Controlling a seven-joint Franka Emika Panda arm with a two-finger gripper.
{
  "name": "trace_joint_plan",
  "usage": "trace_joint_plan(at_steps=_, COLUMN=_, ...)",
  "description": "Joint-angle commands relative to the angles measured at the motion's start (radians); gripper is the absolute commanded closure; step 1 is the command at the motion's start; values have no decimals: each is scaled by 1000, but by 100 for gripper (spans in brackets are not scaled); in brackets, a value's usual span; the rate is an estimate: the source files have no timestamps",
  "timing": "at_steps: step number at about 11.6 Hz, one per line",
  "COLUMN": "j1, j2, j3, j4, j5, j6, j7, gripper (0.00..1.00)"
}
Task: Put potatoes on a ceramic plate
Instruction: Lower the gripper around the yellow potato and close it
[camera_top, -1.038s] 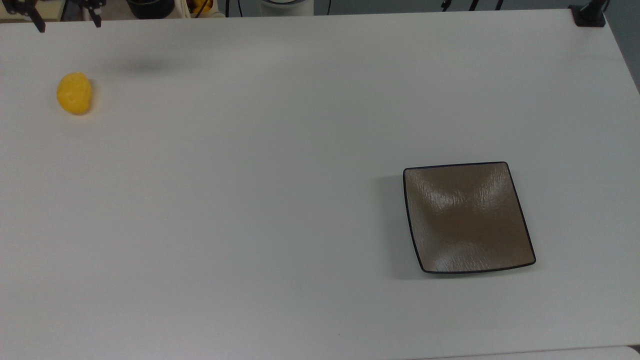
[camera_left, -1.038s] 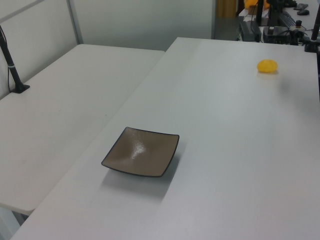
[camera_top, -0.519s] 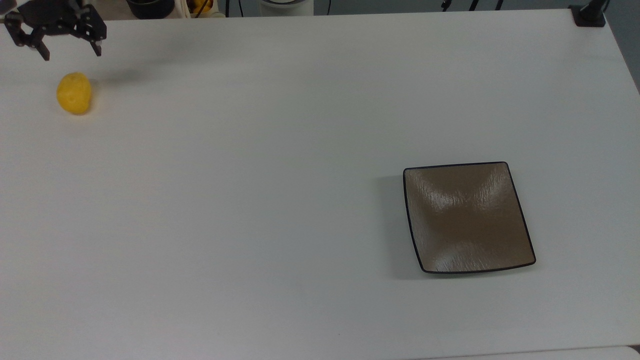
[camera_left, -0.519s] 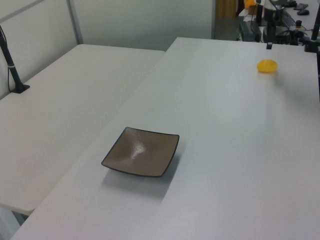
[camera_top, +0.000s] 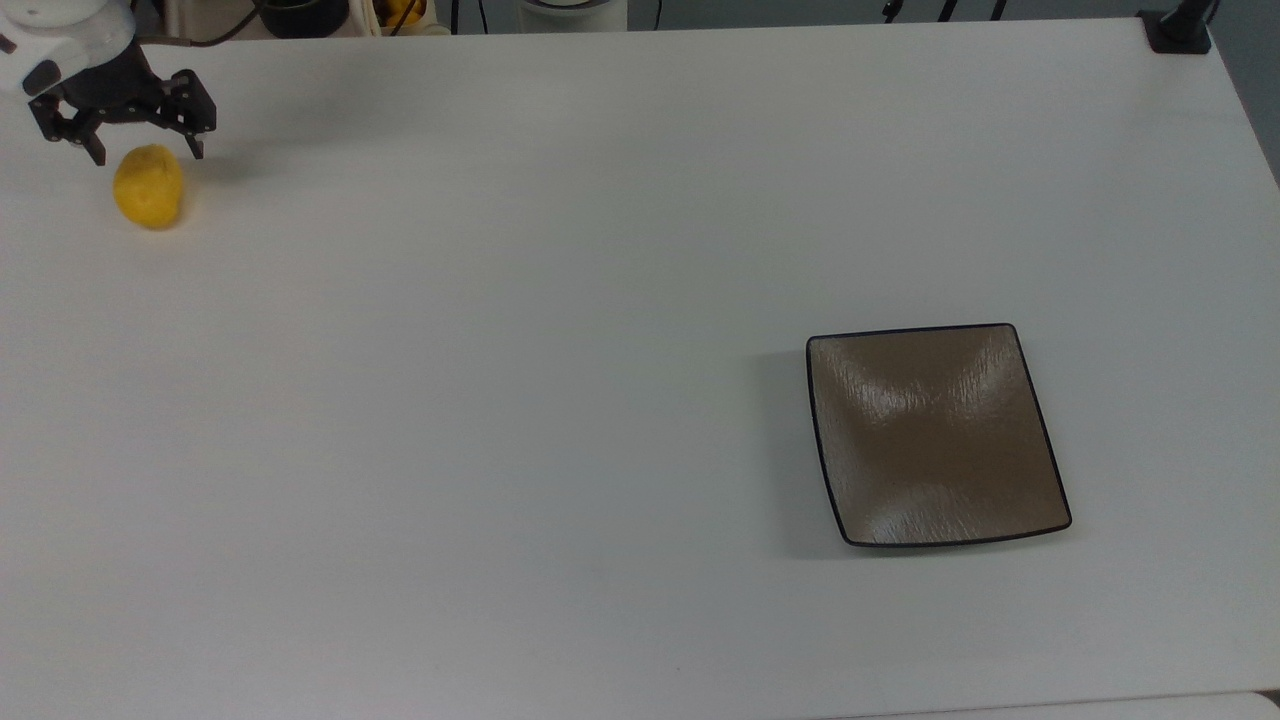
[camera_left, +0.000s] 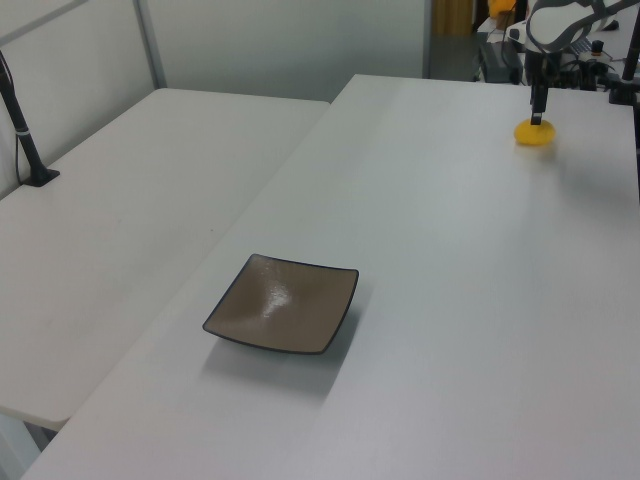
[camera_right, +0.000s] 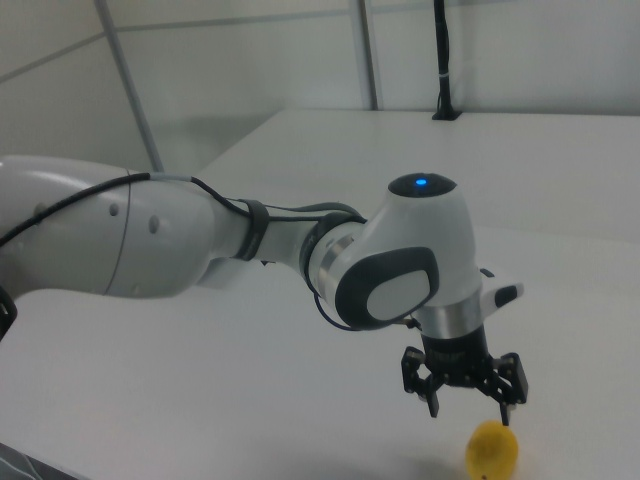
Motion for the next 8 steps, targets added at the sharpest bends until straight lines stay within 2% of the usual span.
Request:
trace_joint_plan(at_steps=1, j1=-19, j2=33, j3=-2, j4=-20, j5=-56, j6=87, j7=-18, gripper=0)
trace_joint_plan(at_steps=4, j1=-33, j2=66, j3=-4, j4=-21, j5=-88, j6=136, j7=-21, gripper=0)
trace_joint_plan(at_steps=8, j1=-30, j2=98, j3=-2, j4=-27, j5=-91, j6=139, j7=-18, gripper=0)
